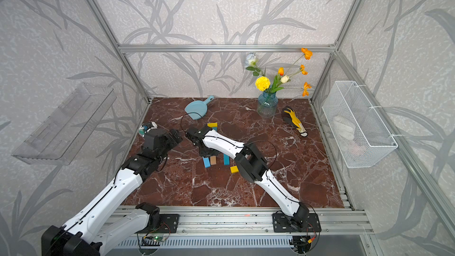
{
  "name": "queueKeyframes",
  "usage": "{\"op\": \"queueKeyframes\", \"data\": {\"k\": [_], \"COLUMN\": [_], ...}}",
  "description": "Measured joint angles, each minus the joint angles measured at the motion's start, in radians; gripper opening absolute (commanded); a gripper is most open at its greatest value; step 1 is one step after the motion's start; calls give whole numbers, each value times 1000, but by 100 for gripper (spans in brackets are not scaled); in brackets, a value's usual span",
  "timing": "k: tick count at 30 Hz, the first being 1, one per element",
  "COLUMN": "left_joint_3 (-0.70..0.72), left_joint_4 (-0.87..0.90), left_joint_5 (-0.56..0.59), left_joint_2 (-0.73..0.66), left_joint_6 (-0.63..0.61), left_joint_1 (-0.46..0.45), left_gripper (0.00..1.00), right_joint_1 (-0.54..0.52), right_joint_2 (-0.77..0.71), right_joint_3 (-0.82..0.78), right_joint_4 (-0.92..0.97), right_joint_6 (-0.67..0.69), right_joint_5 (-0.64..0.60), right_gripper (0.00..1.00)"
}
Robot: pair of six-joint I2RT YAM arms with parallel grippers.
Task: Assemble a giraffe with building blocks
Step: Assemble the building block at the center of the board.
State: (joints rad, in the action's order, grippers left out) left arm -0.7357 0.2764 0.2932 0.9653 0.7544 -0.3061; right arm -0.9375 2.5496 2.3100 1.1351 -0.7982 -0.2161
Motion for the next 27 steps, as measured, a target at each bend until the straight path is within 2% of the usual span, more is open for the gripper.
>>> {"op": "queueKeyframes", "data": {"k": [9, 27], "left_joint_3": [0, 0], "left_joint_4": [0, 0], "left_joint_5": [-3, -4], "left_joint_2": [0, 0], "left_joint_6": [0, 0], "left_joint_1": [0, 0], "left_gripper": [95, 95], "right_joint_1": [25, 45], "right_joint_2": [90, 100], "right_joint_3": [174, 187], "right_joint_4": [42, 49], "right_joint_6": [-6, -10], "right_joint_5": [16, 17], "right_gripper": [32, 32]}}
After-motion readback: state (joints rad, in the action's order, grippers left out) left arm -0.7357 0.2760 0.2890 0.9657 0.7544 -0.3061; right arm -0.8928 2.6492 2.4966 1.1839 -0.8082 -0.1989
